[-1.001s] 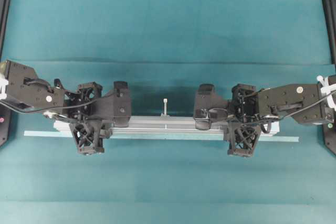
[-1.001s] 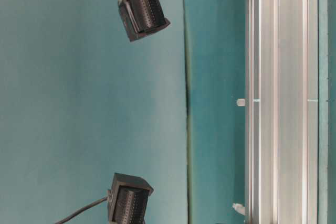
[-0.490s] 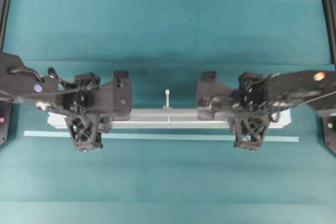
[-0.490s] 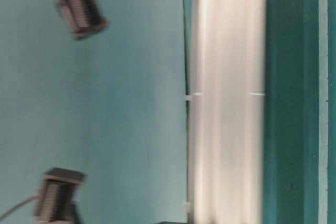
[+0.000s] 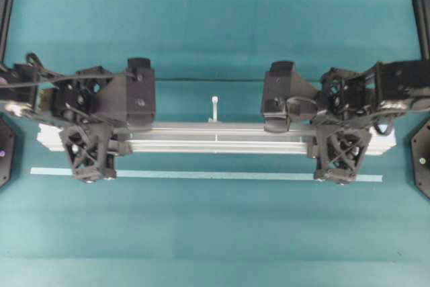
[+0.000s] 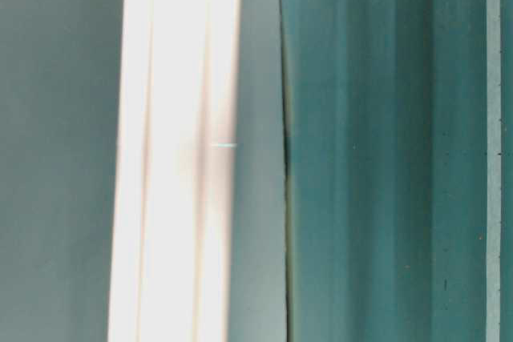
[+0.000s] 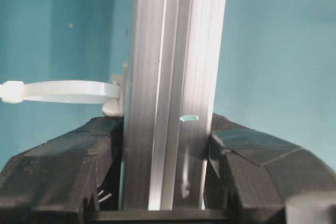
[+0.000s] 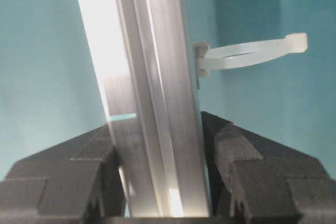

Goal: Lift the large metal rail with both hands.
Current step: 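Lift the rail upward off the table with both grippers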

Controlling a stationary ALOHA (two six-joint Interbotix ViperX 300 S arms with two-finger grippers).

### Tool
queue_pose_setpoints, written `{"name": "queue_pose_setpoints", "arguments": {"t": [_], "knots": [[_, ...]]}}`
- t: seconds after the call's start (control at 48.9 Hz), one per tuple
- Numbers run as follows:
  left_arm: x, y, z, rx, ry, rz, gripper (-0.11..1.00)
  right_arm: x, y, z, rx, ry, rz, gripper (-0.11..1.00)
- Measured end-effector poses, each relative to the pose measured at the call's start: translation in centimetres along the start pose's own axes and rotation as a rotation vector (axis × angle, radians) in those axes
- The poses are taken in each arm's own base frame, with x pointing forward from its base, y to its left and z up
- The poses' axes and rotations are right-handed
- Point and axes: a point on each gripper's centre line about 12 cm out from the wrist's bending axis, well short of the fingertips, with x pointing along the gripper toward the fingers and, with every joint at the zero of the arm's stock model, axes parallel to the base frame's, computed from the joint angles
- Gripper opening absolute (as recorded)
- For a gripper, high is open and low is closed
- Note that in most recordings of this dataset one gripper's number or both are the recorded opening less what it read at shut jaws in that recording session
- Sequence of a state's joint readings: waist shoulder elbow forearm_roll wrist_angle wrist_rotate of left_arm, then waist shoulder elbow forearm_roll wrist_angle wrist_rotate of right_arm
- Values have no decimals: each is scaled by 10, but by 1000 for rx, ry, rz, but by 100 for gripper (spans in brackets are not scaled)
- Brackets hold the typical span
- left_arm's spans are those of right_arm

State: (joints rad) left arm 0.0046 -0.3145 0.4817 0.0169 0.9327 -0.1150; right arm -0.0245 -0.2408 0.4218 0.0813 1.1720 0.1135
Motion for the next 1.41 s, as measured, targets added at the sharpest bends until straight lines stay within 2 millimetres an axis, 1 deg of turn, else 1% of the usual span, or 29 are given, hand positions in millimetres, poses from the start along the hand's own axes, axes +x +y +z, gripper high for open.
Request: {"name": "queue_pose_setpoints", "arguments": {"t": [0.143,0.306,0.49,0.695,0.776,0.879,1.001,1.124,1.41], "knots": [[-23,-1,11,0,5,0,37,-20,4,7,1,-1,16,40],[-45,-2,21,0,8,0,37,-48,7,14,-5,0,20,40],[-69,-3,34,0,-17,-2,37,-77,10,18,1,5,21,40],[-101,-4,48,-2,-46,-5,37,-105,13,21,8,-17,26,40],[-113,-4,52,-1,-56,-6,37,-119,15,23,6,-29,24,40],[-126,-4,57,-2,-76,-6,37,-134,16,26,1,-37,9,40],[-136,-4,62,-4,-101,-6,37,-150,17,27,-5,-34,-15,40],[-140,-4,62,-2,-109,-3,37,-155,17,31,-6,-44,-26,40],[-140,-1,62,36,-108,6,37,-154,17,32,-3,-40,-30,40]]}}
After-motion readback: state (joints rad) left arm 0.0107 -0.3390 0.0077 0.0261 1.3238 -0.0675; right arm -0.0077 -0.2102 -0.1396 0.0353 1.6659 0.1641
